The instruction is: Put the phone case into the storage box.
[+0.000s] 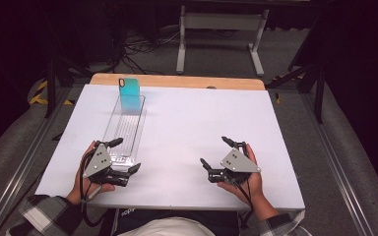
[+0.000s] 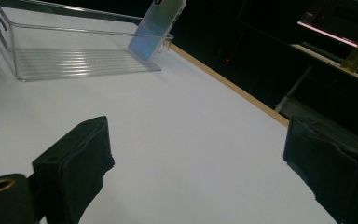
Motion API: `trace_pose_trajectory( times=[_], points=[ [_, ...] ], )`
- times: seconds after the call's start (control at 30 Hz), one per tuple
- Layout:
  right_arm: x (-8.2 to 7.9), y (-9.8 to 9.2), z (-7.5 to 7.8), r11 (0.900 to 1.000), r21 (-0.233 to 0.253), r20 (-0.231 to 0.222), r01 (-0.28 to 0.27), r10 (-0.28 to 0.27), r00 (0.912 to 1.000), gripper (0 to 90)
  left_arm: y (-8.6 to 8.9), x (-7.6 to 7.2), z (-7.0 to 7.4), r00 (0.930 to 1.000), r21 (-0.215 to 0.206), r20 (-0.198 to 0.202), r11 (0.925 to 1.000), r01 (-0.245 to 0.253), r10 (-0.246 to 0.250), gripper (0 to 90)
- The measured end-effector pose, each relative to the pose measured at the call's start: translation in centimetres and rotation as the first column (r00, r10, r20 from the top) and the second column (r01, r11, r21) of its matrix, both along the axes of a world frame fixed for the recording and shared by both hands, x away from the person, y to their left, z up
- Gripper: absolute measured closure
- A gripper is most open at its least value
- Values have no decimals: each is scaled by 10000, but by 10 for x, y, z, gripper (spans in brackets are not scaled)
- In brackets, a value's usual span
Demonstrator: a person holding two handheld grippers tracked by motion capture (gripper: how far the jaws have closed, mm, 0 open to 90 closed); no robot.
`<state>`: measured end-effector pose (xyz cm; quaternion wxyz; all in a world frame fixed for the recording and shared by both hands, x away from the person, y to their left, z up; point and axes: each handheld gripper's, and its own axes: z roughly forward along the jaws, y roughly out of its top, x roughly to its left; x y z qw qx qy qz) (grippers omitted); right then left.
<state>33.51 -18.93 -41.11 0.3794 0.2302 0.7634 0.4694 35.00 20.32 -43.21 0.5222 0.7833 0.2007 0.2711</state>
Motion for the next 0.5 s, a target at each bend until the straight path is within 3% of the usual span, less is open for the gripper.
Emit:
trace_pose_trajectory(
  times=[0.17, 0.27, 0.5],
  points=[
    [-2, 0, -2, 9999, -103, 22, -96, 97, 10000, 79, 1, 4, -6, 9983, -226, -567, 9997, 118, -131, 34],
    [-2, -1, -3, 9999, -59, -65, -127, 127, 9999, 77, 1, 4, -7, 9980, -71, -588, 9998, 212, -215, 33],
    [-2, -5, -3, 9998, 84, -7, -153, 153, 9999, 78, 2, 6, -7, 9974, -170, -642, 9993, 327, -337, 24]
  ],
)
